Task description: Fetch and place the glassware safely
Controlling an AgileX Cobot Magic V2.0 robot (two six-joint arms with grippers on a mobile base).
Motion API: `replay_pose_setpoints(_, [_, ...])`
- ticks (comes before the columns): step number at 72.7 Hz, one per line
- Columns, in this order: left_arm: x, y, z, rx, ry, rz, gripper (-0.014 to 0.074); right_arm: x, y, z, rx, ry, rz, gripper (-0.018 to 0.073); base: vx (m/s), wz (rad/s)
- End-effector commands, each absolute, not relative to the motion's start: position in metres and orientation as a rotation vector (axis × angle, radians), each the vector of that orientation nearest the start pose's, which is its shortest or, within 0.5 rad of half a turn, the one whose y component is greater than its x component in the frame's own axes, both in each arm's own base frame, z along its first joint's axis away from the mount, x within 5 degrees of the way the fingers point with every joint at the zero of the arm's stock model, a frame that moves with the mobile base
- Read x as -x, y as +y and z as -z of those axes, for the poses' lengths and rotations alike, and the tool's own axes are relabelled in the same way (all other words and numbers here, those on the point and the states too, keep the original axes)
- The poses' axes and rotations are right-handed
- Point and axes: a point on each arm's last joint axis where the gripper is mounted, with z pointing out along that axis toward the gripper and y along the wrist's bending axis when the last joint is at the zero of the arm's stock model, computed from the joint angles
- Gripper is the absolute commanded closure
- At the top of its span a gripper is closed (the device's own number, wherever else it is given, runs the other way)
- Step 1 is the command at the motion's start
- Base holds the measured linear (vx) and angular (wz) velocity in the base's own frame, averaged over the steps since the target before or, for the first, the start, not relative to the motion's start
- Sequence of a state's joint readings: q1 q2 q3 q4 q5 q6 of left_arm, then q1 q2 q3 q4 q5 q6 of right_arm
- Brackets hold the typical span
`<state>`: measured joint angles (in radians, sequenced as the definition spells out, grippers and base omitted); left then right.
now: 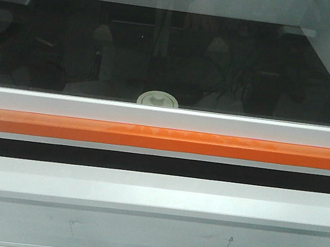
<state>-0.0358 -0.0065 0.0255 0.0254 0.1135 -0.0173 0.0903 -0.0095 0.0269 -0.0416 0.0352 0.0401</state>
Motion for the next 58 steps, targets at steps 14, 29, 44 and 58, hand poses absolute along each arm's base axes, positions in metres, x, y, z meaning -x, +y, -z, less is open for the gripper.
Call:
replay_pose_setpoints(14, [-0.0568,-0.002,-0.1918,-0.03,1.557,0.025,0.0603,-0.056,0.0049,-0.2023,0.077,1.469,-0.056,0.0566,0.0,0.0])
replay_pose_setpoints(29, [-0.0568,-0.002,-0.1918,-0.03,1.557,0.025,0.0603,-0.056,0.0049,-0.2023,0.077,1.469,-0.056,0.0566,0.0,0.0])
replay_pose_setpoints(44, [-0.0568,-0.002,-0.1918,-0.03,1.557,0.025,0.0603,-0.056,0.0049,-0.2022,0.081,1.47,-0.051,0.0566,0.0,0.0])
replay_pose_setpoints(58, [-0.0568,-0.0019,-0.1921,-0.03,1.556,0.024,0.0603,-0.056,0.0049,-0.2022,0.101,1.468,-0.03,0.0566,0.0,0.0])
